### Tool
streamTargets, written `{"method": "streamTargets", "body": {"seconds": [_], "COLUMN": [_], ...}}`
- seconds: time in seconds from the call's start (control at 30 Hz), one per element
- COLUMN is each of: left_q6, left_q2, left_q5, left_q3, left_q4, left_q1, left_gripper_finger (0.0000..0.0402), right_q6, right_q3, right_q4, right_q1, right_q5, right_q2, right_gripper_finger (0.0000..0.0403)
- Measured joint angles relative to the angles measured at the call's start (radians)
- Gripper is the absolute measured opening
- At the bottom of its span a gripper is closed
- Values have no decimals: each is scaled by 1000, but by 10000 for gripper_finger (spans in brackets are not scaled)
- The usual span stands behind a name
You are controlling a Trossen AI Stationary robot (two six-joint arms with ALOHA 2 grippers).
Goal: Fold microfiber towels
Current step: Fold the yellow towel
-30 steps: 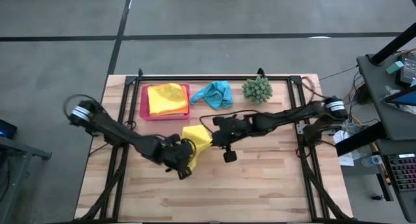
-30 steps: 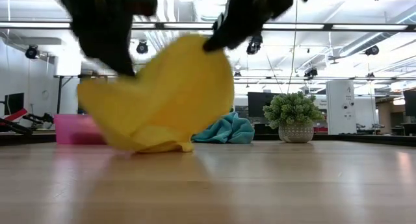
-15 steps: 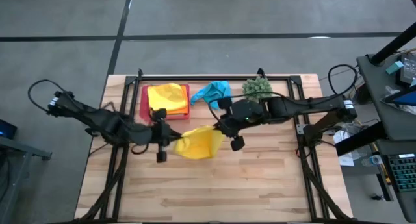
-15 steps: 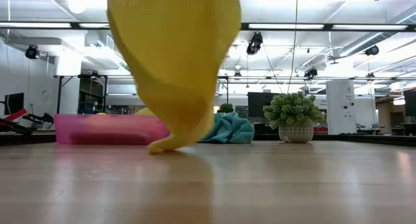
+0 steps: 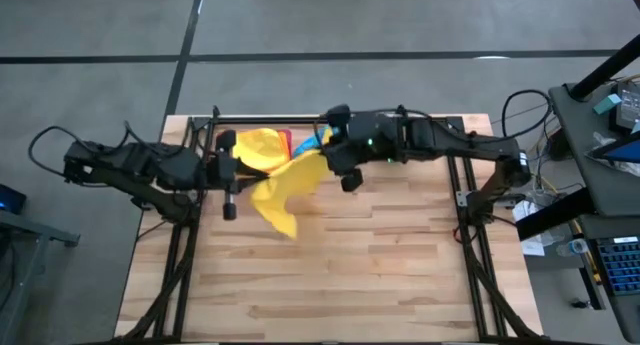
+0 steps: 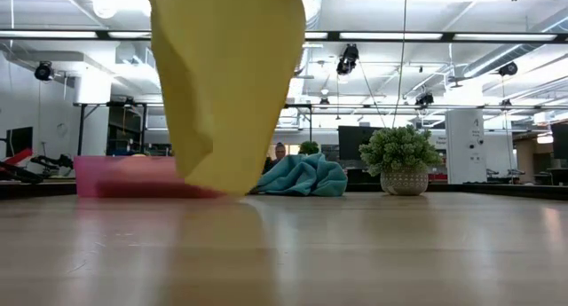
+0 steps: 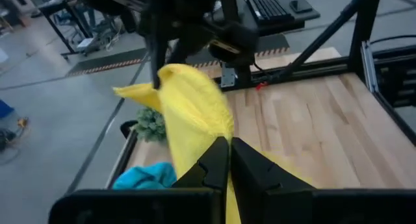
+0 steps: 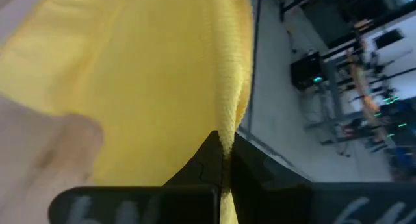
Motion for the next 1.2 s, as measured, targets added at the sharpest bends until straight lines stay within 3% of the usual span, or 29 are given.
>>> {"method": "streamTargets", "body": {"seconds": [0.17,0.27,0.5,0.63,1.2], "left_q6": [69,70,-8,-40,-92], "left_q2": [5,12,113,206,573], "left_q5": [15,48,163,174,237], "left_q3": [90,103,35,6,-114], "left_q4": [-69,-69,-73,-69,121], "left_q1": [20,20,9,9,1], "left_gripper_finger": [1,1,1,0,0], "right_q6": [-63,-22,187,322,785], "right_q3": [119,161,141,62,-446], "right_q4": [-40,-158,-465,-542,-329], "right_q1": [-61,-78,-66,-18,292], "right_q5": [16,-3,-276,-391,-402], "right_q2": [48,59,55,47,38], "right_gripper_finger": [8,8,8,8,8]}}
